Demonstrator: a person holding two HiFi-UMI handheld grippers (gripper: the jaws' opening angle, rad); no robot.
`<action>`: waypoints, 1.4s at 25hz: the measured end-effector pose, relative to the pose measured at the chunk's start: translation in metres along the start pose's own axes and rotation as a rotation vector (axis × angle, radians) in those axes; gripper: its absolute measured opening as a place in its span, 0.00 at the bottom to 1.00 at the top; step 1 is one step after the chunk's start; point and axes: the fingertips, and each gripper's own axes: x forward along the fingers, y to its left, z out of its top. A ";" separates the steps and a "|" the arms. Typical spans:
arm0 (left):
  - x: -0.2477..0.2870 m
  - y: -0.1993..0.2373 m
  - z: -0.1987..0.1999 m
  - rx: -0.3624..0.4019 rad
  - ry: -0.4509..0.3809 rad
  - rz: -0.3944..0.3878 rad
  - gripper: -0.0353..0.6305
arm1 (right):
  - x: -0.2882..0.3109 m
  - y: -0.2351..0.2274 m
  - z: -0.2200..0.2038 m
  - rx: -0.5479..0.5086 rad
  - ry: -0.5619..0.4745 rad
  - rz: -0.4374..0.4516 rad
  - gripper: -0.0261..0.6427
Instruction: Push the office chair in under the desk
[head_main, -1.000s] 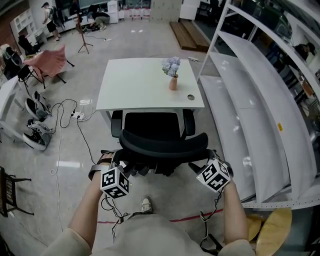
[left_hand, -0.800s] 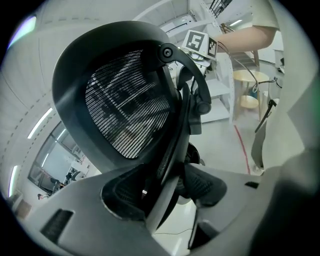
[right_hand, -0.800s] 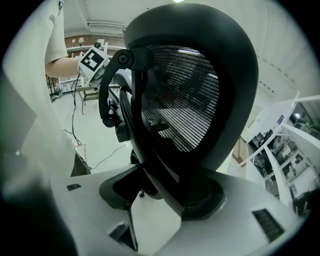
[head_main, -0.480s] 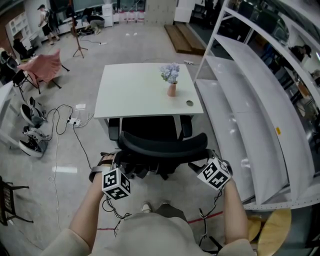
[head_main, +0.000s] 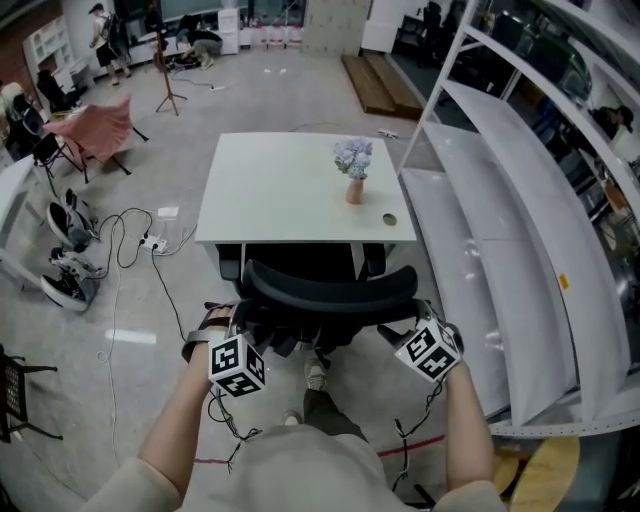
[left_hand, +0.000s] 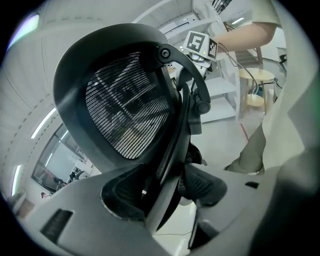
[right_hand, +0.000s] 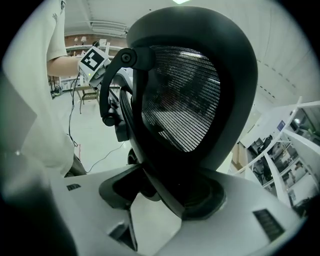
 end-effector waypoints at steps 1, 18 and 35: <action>0.002 0.004 0.000 0.000 0.000 0.004 0.42 | 0.003 -0.004 0.002 -0.003 -0.002 -0.001 0.40; 0.060 0.080 0.002 -0.007 0.027 0.038 0.44 | 0.051 -0.078 0.023 -0.031 -0.011 -0.033 0.40; 0.125 0.143 0.023 -0.004 0.059 0.086 0.44 | 0.094 -0.165 0.025 -0.116 -0.034 -0.031 0.39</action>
